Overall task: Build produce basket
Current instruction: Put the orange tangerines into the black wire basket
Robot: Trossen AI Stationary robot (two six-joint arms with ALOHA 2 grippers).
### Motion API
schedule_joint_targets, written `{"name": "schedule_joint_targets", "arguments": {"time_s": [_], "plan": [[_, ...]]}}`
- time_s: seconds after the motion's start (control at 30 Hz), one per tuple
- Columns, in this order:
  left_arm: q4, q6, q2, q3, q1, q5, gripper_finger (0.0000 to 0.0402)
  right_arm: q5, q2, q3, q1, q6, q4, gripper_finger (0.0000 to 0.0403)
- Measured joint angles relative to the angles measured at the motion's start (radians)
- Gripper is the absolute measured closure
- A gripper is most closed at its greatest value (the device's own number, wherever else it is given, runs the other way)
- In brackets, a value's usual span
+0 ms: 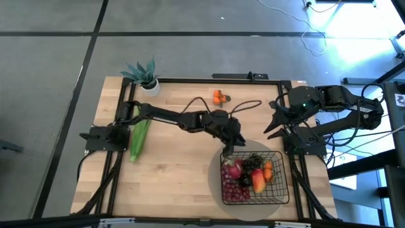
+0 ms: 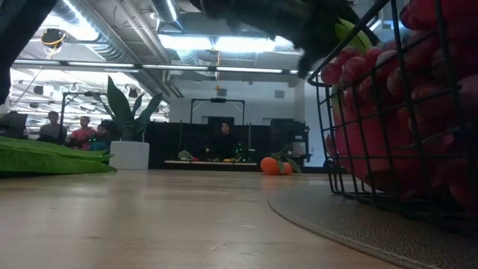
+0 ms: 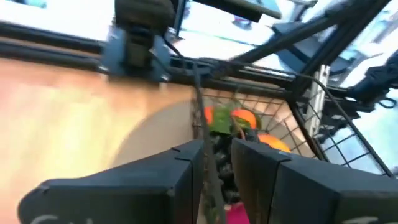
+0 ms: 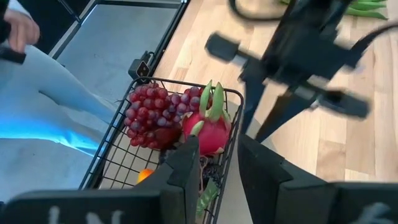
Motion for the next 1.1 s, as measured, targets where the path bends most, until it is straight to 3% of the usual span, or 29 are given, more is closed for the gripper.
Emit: {"name": "schedule_joint_targets", "arguments": {"time_s": [0.3,0.57,0.77,1.0,1.1], "plan": [[-0.347,-0.015,-0.207,0.0,0.046,-0.216,0.0333,0.004,0.0,0.0,0.0,-0.019,0.001,0.0308],[-0.656,-0.267,-0.374,0.0,0.069,-0.356,0.0333,0.223,0.032,0.0,-0.001,0.002,0.047,0.0308],[-0.904,-0.403,-0.462,0.0,0.069,-0.472,0.0333,0.286,0.152,-0.001,-0.048,-0.013,0.095,0.0308],[-1.032,-0.458,-0.504,0.001,0.069,-0.495,0.0333,0.297,0.34,-0.001,-0.199,-0.07,0.12,0.0308],[-1.079,-0.457,-0.514,0.0,0.069,-0.528,0.0333,0.354,0.416,-0.001,-0.259,-0.133,0.193,0.0308]]}}
